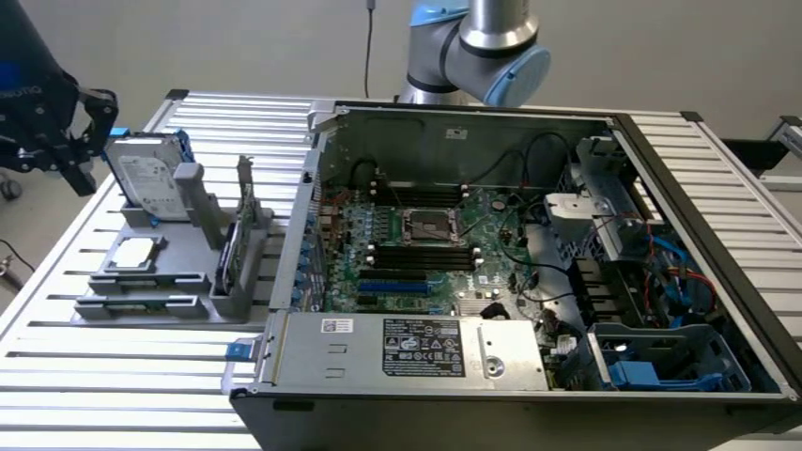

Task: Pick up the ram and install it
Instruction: 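Pick up the ram and move it above insertion slot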

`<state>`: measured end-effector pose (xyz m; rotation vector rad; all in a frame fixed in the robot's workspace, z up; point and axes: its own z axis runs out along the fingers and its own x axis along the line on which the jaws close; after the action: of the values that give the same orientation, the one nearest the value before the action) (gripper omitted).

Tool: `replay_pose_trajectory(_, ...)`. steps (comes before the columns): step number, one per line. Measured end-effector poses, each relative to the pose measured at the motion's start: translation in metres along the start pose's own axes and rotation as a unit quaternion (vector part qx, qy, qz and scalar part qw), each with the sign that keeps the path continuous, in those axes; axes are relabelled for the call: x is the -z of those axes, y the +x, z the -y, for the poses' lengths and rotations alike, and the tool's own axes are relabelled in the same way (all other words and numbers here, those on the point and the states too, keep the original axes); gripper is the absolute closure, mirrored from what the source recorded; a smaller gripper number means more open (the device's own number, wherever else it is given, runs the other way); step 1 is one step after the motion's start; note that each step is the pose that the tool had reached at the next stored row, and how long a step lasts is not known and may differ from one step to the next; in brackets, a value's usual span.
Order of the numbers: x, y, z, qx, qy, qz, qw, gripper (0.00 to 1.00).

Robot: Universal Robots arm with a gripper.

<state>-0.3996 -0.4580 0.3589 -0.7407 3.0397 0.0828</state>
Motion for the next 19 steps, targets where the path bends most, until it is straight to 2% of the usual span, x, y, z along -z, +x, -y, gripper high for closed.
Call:
replay_pose_trajectory(5,-0.0043,0.0,0.0002,0.045,-0.0011,-0.0022,0.999,0.89)
replay_pose_trajectory(10,-0.0085,0.0,0.0004,0.09,-0.0022,-0.0044,0.9959,0.89)
replay_pose_trajectory(15,-0.0128,0.0,0.0006,0.136,-0.0033,-0.0066,0.9907,0.89)
replay_pose_trajectory(19,-0.0161,0.0,0.0008,0.172,-0.0041,-0.0084,0.9851,0.89)
